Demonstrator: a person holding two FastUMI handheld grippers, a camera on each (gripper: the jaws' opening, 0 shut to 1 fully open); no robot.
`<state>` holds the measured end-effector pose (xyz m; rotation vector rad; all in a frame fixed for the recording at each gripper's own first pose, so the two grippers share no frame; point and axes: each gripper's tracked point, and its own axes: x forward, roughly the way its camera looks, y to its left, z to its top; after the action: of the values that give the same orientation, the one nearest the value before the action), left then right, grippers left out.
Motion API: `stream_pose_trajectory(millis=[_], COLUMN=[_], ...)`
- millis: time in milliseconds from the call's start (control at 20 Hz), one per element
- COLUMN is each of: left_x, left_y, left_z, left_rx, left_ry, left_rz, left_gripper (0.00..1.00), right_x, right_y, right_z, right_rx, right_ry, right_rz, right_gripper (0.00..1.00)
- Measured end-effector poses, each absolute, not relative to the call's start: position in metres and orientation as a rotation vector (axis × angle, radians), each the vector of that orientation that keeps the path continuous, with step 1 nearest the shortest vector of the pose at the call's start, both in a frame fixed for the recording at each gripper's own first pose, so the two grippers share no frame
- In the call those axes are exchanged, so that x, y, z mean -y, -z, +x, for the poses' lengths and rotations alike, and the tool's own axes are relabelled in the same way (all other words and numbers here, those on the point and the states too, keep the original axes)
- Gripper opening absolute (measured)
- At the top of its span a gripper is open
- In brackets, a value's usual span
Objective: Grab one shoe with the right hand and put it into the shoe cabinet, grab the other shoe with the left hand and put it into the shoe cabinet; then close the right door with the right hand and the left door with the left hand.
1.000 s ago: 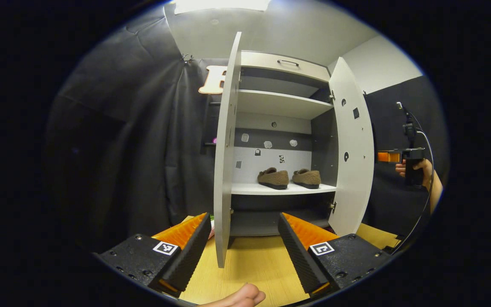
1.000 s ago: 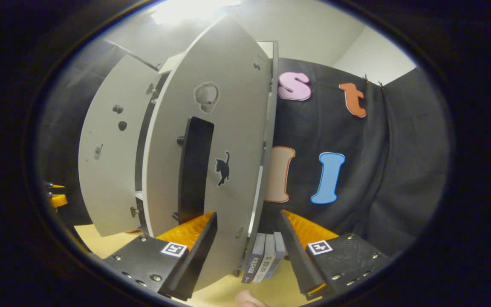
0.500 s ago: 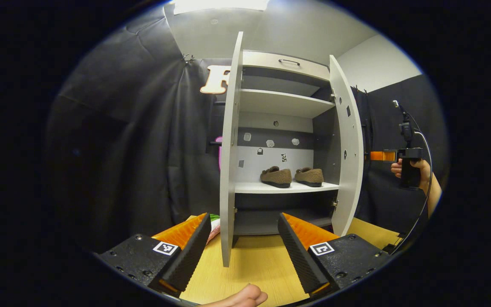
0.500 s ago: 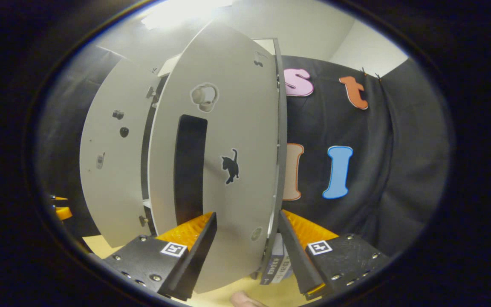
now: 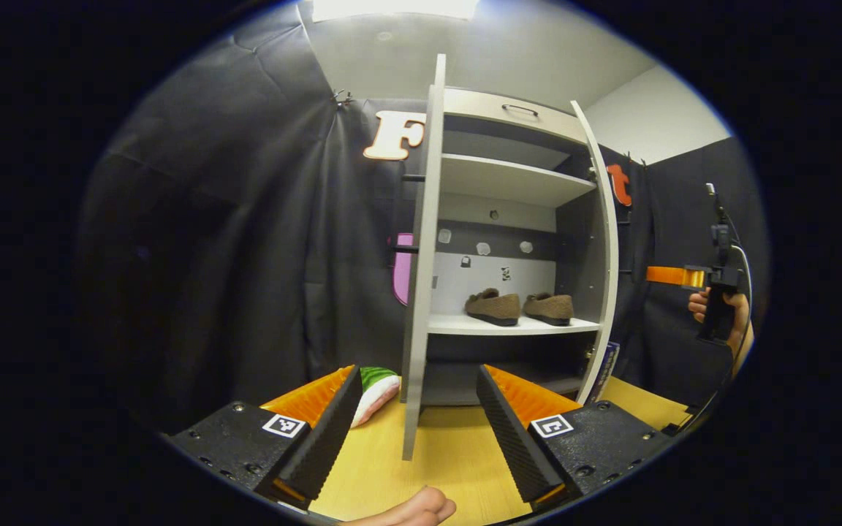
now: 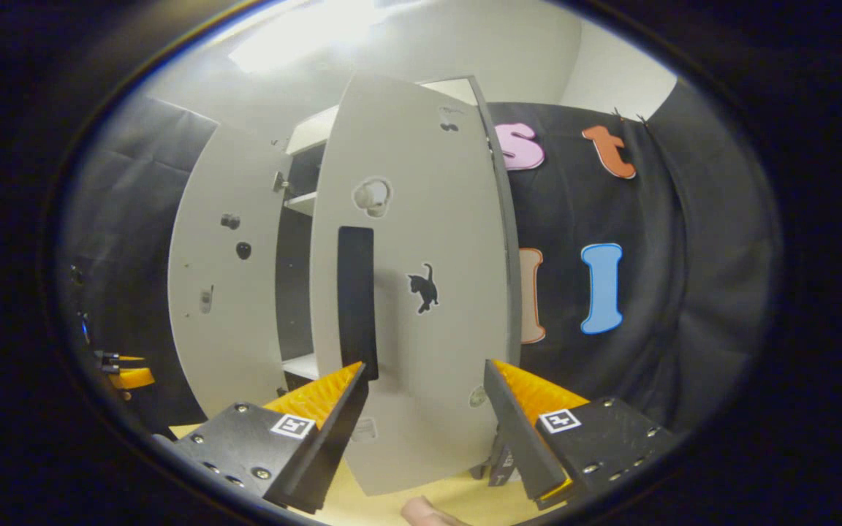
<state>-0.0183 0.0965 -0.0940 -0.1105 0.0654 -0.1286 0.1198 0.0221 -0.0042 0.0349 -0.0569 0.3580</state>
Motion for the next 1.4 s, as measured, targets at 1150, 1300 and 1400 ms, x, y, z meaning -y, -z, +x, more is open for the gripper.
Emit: stream_pose_trajectory(millis=[1150,1300,1400], left_x=[-0.201,-0.197,-0.183], left_y=[0.034,0.014,0.003], left_z=[0.114,0.118,0.120], left_rx=[-0.062,-0.025,-0.002], left_ry=[0.131,0.127,0.166], left_rz=[-0.039,-0.002,-0.017], left_gripper=[0.93,0.93,0.94], right_x=[-0.031,-0.021,-0.013], right_y=[0.038,0.059,0.075], right_z=[0.017,-0.004,-0.014], right_rx=[0.085,0.071,0.047], right_ry=[-0.221,-0.154,-0.116], right_rz=[-0.045,0.007,0.068], right_gripper=[0.93,0.97,0.96])
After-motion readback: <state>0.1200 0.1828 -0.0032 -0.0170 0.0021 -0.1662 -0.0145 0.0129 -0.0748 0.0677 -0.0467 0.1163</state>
